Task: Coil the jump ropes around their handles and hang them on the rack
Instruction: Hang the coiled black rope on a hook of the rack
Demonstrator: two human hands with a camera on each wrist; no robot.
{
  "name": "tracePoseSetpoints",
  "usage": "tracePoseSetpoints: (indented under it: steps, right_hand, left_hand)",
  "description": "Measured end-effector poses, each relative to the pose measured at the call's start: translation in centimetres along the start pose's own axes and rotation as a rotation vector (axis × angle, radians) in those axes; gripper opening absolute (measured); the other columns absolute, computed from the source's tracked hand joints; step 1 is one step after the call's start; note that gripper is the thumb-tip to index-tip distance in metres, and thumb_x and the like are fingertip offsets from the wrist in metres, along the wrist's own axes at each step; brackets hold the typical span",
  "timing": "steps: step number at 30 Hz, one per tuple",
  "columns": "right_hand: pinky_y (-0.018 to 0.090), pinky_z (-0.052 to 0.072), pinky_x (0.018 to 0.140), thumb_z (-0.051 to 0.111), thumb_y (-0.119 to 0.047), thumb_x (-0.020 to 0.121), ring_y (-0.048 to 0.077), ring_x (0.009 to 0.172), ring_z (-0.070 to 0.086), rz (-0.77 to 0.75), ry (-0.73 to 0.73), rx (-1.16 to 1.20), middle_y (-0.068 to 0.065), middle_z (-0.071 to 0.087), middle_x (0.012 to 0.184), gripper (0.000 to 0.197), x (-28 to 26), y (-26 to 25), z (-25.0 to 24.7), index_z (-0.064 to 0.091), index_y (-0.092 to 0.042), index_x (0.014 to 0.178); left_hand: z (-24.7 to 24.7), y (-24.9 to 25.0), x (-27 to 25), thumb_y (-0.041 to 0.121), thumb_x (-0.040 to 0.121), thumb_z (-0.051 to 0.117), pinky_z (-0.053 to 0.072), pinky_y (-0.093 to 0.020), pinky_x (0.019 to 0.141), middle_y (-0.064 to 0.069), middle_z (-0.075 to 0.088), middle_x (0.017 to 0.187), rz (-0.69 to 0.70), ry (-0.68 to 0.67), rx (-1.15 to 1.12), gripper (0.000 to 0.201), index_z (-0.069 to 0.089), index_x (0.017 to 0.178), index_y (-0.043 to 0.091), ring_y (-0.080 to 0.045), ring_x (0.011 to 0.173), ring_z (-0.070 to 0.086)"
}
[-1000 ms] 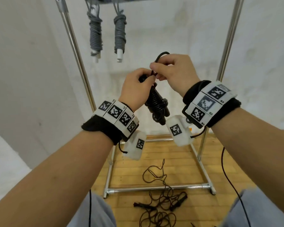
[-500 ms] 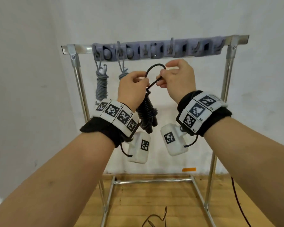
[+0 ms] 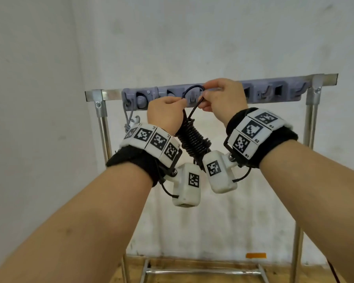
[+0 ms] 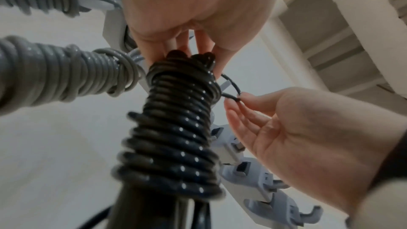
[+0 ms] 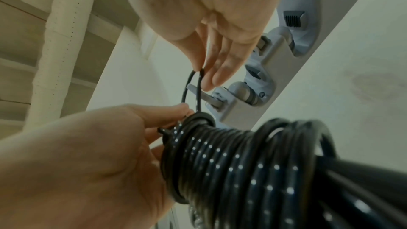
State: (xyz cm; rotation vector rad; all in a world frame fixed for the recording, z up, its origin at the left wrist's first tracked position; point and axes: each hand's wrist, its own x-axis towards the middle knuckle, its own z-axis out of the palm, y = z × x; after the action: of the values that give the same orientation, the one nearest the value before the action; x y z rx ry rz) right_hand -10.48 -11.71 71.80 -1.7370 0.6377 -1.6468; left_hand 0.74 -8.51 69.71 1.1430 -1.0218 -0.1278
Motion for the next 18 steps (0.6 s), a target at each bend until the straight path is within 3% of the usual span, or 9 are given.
tracePoseSetpoints:
  steps: [2, 6, 10, 12, 15, 18]
  right_hand:
    - [0.016, 0.048, 0.048, 0.05, 0.005, 0.09, 0.015, 0.052, 0.053, 0.002, 0.021, -0.007, 0.008, 0.058, 0.069, 0.013, 0.6, 0.4, 0.2, 0.056, -0.005, 0.092]
    - [0.014, 0.049, 0.048, 0.052, 0.004, 0.089, 0.015, 0.053, 0.055, 0.03, 0.017, -0.002, 0.009, 0.059, 0.07, 0.011, 1.2, 1.4, 0.4, 0.057, -0.005, 0.094]
    - [0.014, 0.049, 0.047, 0.052, 0.006, 0.087, 0.014, 0.053, 0.056, 0.014, -0.021, -0.025, 0.008, 0.06, 0.07, 0.014, 0.7, 2.4, 0.4, 0.056, -0.007, 0.087]
    - [0.014, 0.05, 0.049, 0.052, 0.005, 0.086, 0.014, 0.056, 0.058, 0.006, -0.019, -0.039, 0.009, 0.062, 0.074, 0.015, 0.5, 2.8, 0.6, 0.057, -0.009, 0.088]
    - [0.017, 0.054, 0.058, 0.051, 0.005, 0.087, 0.014, 0.061, 0.061, 0.005, -0.006, -0.05, 0.01, 0.065, 0.082, 0.017, 0.2, 3.1, 0.7, 0.057, -0.008, 0.097]
    - [0.031, 0.056, 0.08, 0.05, 0.003, 0.087, 0.016, 0.076, 0.066, 0.014, 0.002, -0.096, 0.003, 0.065, 0.082, 0.025, -0.4, 3.4, 0.8, 0.06, -0.008, 0.107]
  left_hand:
    - [0.4, -0.3, 0.7, 0.015, 0.081, 0.068, 0.056, -0.034, 0.069, 0.013, 0.061, 0.055, 0.026, 0.012, 0.044, 0.033, 0.064, 0.052, 0.03, -0.01, 0.059, 0.059]
    - [1.1, -0.8, 1.6, 0.014, 0.08, 0.066, 0.058, -0.038, 0.075, 0.01, 0.063, 0.062, 0.06, 0.008, 0.127, 0.028, 0.063, 0.056, 0.027, -0.014, 0.065, 0.061]
    - [1.0, -1.5, 1.7, 0.011, 0.08, 0.063, 0.056, -0.043, 0.083, -0.002, 0.071, 0.089, 0.067, -0.038, 0.184, 0.011, 0.068, 0.083, 0.021, -0.023, 0.085, 0.069]
    - [0.9, -1.8, 1.6, 0.011, 0.081, 0.062, 0.056, -0.043, 0.084, -0.005, 0.071, 0.097, 0.071, -0.047, 0.209, 0.015, 0.068, 0.093, 0.017, -0.025, 0.088, 0.069]
    - [0.7, -1.8, 1.3, 0.018, 0.082, 0.063, 0.052, -0.029, 0.08, 0.008, 0.067, 0.086, 0.157, -0.023, 0.328, 0.016, 0.069, 0.096, 0.02, -0.014, 0.085, 0.064]
    - [0.2, -1.7, 0.5, 0.022, 0.084, 0.061, 0.046, -0.024, 0.074, 0.018, 0.054, 0.073, 0.264, 0.023, 0.434, 0.016, 0.069, 0.098, 0.021, -0.009, 0.08, 0.057]
